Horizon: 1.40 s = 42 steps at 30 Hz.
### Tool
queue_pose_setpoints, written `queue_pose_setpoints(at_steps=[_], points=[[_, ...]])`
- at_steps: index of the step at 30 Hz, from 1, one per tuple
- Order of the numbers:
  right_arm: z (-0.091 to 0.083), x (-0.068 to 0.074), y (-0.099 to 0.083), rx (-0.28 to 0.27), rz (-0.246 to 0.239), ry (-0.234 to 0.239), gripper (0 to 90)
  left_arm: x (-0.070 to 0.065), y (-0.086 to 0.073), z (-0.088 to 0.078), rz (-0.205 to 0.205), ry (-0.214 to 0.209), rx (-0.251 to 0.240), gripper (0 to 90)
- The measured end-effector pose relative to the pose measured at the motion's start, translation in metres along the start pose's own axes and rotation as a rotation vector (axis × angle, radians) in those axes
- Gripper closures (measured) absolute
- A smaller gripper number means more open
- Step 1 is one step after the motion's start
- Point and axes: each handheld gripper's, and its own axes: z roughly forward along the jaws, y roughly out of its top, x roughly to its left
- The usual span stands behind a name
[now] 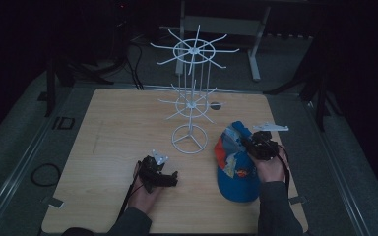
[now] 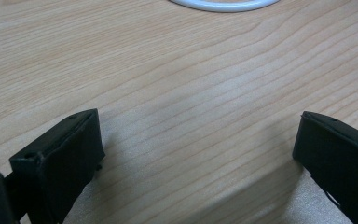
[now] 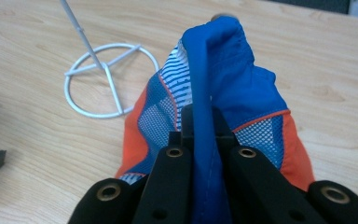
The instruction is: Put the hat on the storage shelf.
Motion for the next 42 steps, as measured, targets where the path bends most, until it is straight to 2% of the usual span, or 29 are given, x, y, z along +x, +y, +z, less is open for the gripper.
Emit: queue_pose_setpoints(at_steps=[20, 30, 37, 42], points=[[-0.027, 0.007, 0.017, -0.061, -0.059, -0.025, 89.4, 0.000, 0.000, 0.000, 0.000, 0.000, -0.001, 1.9], [-0.045, 0.011, 0.023, -0.111, -0.084, -0.043, 89.4, 0.000, 0.000, 0.000, 0.002, 0.001, -0.001, 1.9], [-0.052, 0.006, 0.025, -0.143, -0.108, -0.013, 89.4, 0.000, 0.000, 0.000, 0.001, 0.000, 0.000, 1.9], [-0.059, 0.003, 0.027, -0.163, -0.136, -0.010, 89.4, 0.000, 0.000, 0.000, 0.001, 0.000, 0.000, 1.9]])
